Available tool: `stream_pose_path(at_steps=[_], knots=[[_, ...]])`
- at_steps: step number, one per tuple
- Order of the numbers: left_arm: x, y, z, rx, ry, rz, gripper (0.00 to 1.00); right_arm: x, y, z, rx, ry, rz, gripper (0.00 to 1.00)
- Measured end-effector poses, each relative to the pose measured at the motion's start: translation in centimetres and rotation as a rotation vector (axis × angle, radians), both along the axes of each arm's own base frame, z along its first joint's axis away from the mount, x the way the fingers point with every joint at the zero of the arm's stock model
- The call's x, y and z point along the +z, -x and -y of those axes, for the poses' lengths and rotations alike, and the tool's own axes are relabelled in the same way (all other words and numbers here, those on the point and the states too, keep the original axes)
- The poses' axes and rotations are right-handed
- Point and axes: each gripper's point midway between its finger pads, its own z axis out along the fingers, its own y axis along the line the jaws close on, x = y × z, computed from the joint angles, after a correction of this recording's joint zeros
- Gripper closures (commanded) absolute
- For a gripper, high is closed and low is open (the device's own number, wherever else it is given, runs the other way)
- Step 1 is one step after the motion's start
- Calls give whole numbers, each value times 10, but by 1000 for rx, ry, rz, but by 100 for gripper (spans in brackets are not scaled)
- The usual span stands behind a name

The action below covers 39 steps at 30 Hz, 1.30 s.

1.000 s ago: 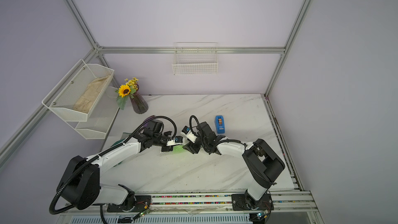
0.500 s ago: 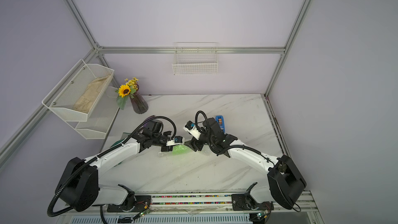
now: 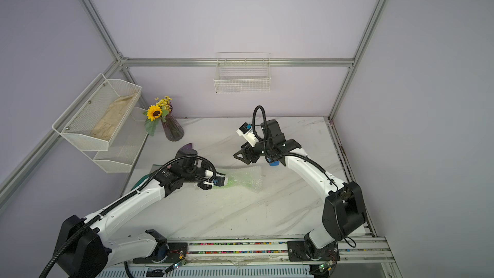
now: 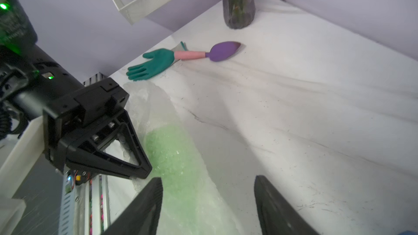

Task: Wrap wine glasses in bubble wrap
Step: Stick the tape on the bubble wrap, then pick up the bubble wrap from the center of the board.

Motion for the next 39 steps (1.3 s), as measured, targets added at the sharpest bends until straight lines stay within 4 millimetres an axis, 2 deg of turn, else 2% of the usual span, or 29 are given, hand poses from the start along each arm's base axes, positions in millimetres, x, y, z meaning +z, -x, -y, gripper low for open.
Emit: stream_pose_path(at_steps=[2, 6, 8, 11, 17, 24, 27, 29, 34, 39], knots=[[-6, 4, -2, -7, -24, -22, 100, -10, 18, -6, 55, 42, 1, 28], [-29, 13, -8, -20, -86, -104, 100, -27, 69, -15, 191, 100, 53, 25], [-34, 16, -9, -23, -97, -128, 100, -31, 82, -13, 220, 111, 94, 25], [-34, 19, -9, -31, -94, -141, 100, -37, 86, -11, 242, 104, 174, 26], [-32, 22, -6, -46, -78, -151, 100, -66, 96, -2, 274, 97, 263, 25], [-28, 23, -3, -55, -54, -157, 100, -66, 95, -25, 325, 58, 351, 24], [-28, 23, -2, -55, -48, -163, 100, -77, 97, -36, 353, 68, 360, 25], [-27, 23, -2, -56, -46, -164, 100, -85, 98, -42, 366, 80, 364, 33], [-26, 25, -1, -59, -36, -173, 100, -94, 95, -48, 374, 93, 387, 69], [-26, 25, -1, -58, -35, -175, 100, -97, 92, -49, 365, 106, 393, 93]])
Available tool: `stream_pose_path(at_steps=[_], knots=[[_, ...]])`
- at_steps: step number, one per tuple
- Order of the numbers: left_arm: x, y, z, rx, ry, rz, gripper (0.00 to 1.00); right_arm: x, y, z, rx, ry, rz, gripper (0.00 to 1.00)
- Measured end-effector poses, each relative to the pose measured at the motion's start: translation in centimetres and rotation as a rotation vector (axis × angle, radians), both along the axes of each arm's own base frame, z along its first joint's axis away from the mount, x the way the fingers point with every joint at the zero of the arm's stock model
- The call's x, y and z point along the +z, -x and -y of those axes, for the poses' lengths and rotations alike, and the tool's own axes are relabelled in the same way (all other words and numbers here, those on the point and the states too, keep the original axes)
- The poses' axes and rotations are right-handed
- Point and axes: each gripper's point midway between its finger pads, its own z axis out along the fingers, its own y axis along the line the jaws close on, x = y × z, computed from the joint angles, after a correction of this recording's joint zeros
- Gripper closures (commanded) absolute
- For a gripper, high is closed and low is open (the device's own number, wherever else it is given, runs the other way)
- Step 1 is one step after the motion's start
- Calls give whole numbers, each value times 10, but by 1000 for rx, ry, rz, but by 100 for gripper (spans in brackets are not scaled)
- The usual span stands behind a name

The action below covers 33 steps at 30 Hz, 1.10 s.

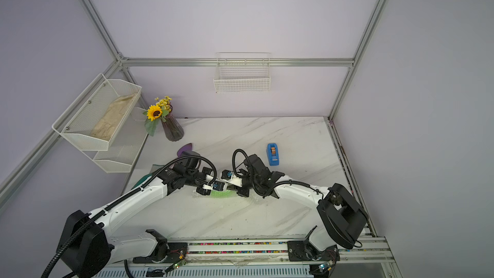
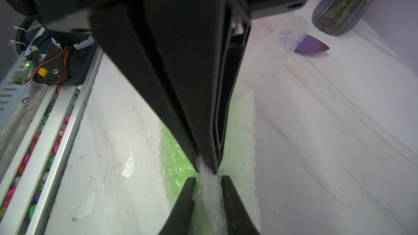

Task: Wrap wine glasses in bubble wrap
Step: Pick up the bubble wrap from the center of the board, then wrap the wine glass in bubble wrap.

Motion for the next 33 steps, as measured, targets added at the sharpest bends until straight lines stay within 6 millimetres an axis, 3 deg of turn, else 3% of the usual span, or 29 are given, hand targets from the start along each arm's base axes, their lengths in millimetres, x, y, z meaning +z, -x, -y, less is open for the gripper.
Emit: stream_pose_path(at_steps=[1, 5, 8, 13, 18, 21, 24, 33], knots=[[0, 0, 0, 2, 0, -2, 100, 0, -1, 0, -4, 2, 5, 97], [4, -4, 1, 29, 15, -2, 57, -2, -4, 1, -26, 8, 8, 100], [20, -8, 2, 91, 64, -1, 41, -3, -6, 6, -64, 2, 11, 100], [79, -32, -17, 340, 232, -12, 31, 8, -11, 17, -136, -80, 29, 100], [151, -65, -67, 690, 482, -105, 18, 47, -32, 36, -215, -273, 85, 100], [181, -66, -94, 780, 599, -189, 10, 70, -41, 44, -229, -367, 130, 100], [198, -54, -101, 747, 671, -273, 0, 90, -40, 47, -204, -431, 168, 100], [212, -9, -82, 506, 728, -411, 0, 142, -12, 50, -51, -557, 237, 100]])
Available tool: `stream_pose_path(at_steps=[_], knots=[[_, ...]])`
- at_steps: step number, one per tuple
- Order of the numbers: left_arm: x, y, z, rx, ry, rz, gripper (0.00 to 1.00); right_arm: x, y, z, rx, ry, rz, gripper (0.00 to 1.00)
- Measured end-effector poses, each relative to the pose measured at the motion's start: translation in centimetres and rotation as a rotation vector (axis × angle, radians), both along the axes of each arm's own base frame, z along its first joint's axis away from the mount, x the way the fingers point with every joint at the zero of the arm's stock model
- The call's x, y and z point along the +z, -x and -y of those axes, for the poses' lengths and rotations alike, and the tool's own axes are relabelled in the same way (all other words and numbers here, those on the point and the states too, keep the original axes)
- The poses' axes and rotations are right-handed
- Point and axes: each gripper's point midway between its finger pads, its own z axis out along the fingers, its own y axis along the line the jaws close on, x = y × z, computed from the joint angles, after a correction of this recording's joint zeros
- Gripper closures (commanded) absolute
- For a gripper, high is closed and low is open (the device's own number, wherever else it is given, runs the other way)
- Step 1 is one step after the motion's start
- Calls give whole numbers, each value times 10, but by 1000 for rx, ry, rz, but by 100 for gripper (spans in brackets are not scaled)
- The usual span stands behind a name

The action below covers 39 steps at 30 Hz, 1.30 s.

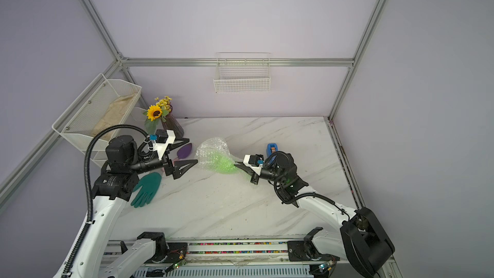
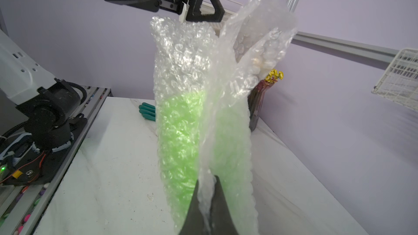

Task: Wrap wine glasses in bubble wrap
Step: Wrap the wine glass in bubble wrap.

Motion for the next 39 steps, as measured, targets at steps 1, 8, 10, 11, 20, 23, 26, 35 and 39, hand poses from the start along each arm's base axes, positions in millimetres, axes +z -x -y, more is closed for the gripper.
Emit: stream_pose_path(at_steps=[1, 8, 10, 11, 20, 23, 26, 35, 39], knots=[[-2, 2, 2, -25, 8, -5, 0, 3, 2, -1, 15, -4, 4, 100], [-14, 7, 23, -185, 45, -69, 0, 10, 8, -3, 60, -13, 4, 100], [-14, 11, 27, -207, 47, -70, 0, 11, 8, -3, 63, -13, 4, 100], [-13, 13, 28, -215, 49, -66, 0, 11, 8, -4, 63, -14, 4, 100], [-8, 25, 34, -286, 73, -71, 0, 14, 1, -6, 47, -17, -10, 100], [-8, 25, 34, -285, 71, -68, 12, 15, 0, -7, 49, -17, -12, 100], [-13, 20, 32, -255, 50, -59, 45, 15, 1, -7, 55, -17, -11, 100], [-36, 5, 31, -194, -2, -123, 84, 9, -5, -13, 70, -43, -81, 100], [-45, -2, 36, -174, -46, -177, 100, -18, -8, -37, 105, -48, -166, 100]])
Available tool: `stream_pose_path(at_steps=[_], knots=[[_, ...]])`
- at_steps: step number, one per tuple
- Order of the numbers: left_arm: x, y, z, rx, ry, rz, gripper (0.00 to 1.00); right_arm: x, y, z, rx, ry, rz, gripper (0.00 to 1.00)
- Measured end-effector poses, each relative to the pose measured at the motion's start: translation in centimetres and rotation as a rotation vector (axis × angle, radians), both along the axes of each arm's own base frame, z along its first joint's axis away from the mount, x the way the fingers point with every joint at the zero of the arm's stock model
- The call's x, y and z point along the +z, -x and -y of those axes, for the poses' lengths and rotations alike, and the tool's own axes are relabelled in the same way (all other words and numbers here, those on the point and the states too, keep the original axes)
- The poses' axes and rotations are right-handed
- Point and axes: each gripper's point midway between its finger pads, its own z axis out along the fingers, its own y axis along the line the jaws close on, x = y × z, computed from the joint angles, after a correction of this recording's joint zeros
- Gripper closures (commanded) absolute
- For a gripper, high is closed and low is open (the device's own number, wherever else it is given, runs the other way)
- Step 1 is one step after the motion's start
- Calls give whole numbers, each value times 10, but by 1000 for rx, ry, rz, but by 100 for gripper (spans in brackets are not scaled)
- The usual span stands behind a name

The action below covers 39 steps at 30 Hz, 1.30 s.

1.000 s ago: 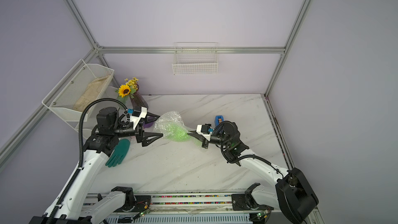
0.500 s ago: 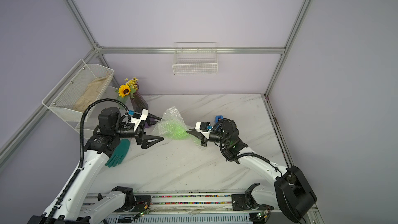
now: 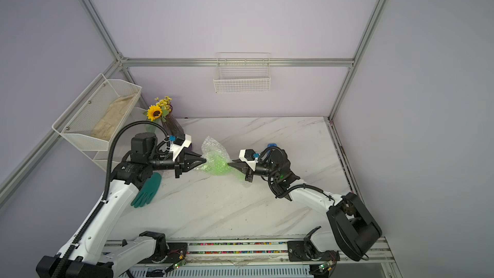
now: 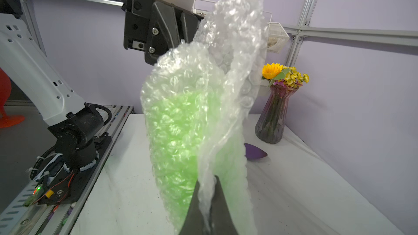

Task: Wrap wine glasses in bubble wrap
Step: Wrap the wine glass in bubble wrap.

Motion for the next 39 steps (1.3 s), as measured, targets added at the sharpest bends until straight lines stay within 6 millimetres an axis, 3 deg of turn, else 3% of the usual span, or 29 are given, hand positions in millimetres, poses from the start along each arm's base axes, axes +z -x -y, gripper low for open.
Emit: stream_pose_path(at_steps=[5, 9, 13, 17, 20, 23, 29, 35, 38, 39], knots=[[-22, -13, 4, 44, -116, -93, 100, -29, 2, -26, 36, -5, -68, 100], [-53, -21, 9, 58, -243, -153, 100, -53, -4, -26, 7, 5, -107, 100], [-92, -20, 14, 47, -375, -234, 100, -93, -2, -21, -17, 54, -168, 100], [-121, -18, 21, 22, -471, -308, 100, -121, 1, -15, -40, 78, -195, 85], [-119, -22, 33, -14, -494, -303, 100, -123, 2, -10, -65, 59, -171, 82], [-122, -21, 45, -63, -514, -325, 100, -132, 5, -6, -79, 58, -171, 60], [-127, -12, 64, -133, -566, -370, 100, -143, 9, -3, -96, 71, -193, 52], [-142, 5, 77, -185, -648, -398, 100, -155, 14, 5, -128, 101, -209, 51], [-145, 5, 78, -174, -670, -395, 100, -154, 15, 7, -138, 102, -204, 60], [-145, 4, 77, -166, -677, -394, 98, -153, 14, 7, -140, 103, -202, 70]])
